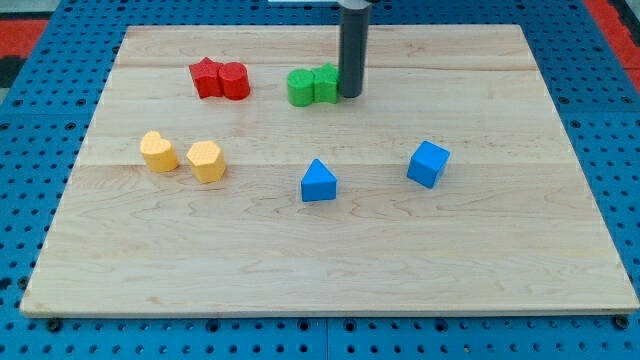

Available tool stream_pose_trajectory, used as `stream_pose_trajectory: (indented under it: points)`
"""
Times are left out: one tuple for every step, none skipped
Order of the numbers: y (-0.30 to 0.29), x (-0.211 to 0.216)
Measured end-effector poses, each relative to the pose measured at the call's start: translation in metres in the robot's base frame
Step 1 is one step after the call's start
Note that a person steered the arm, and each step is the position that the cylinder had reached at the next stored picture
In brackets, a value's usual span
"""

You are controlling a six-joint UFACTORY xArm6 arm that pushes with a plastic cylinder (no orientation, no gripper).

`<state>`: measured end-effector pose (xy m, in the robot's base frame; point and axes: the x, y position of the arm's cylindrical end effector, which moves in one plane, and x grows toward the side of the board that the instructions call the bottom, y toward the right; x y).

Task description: Slide the blue triangle up and center right

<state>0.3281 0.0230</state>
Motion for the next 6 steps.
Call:
stream_pose_trajectory:
  points:
    - [0.018, 0.011]
    - [0.097, 0.015]
    - [0.13, 0.072]
    - [0.131, 0.109]
    - [0.131, 0.115]
    - [0.131, 0.115]
